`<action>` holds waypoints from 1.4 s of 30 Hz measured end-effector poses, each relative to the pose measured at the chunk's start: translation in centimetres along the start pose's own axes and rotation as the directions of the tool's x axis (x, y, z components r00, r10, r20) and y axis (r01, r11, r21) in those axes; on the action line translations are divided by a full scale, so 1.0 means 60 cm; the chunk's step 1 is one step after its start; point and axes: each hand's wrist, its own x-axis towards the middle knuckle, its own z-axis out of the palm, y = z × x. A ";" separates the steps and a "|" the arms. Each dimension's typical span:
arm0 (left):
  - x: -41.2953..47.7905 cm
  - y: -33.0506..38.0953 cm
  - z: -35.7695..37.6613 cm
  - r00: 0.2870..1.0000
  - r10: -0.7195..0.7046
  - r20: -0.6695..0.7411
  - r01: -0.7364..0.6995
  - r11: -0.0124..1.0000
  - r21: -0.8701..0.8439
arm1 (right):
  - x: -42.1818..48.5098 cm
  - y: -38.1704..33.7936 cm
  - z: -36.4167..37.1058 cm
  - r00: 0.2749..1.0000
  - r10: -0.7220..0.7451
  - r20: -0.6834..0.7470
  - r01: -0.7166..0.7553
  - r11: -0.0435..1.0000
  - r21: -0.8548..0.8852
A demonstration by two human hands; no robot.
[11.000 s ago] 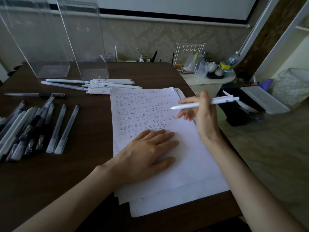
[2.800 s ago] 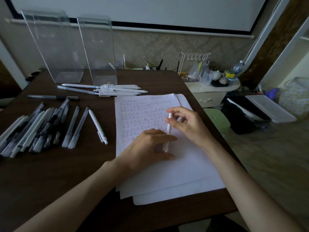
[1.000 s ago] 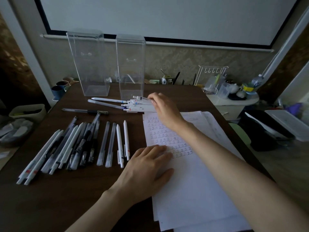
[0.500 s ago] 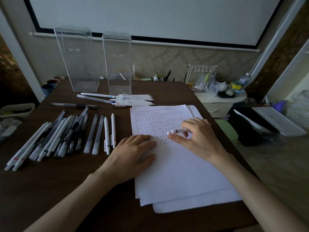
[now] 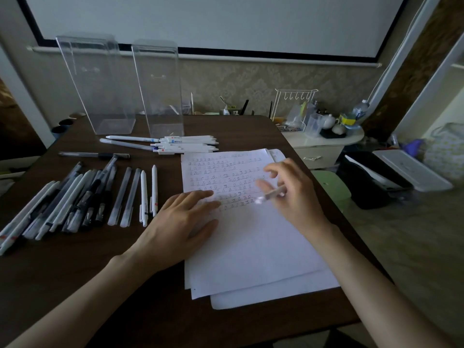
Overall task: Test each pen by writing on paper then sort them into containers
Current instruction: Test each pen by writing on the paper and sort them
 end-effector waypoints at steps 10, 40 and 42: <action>0.073 0.104 0.023 0.947 0.296 0.129 -0.300 0.954 0.016 | 0.013 0.023 -0.027 0.759 0.638 0.132 -0.622 0.651 0.435; 0.089 0.125 0.082 0.957 0.274 0.094 -0.278 0.960 0.030 | 0.003 0.041 -0.004 0.811 0.542 0.221 -0.577 0.803 0.146; 0.089 0.126 0.083 0.957 0.274 0.097 -0.278 0.960 0.029 | 0.004 0.040 -0.005 0.810 0.547 0.213 -0.582 0.794 0.175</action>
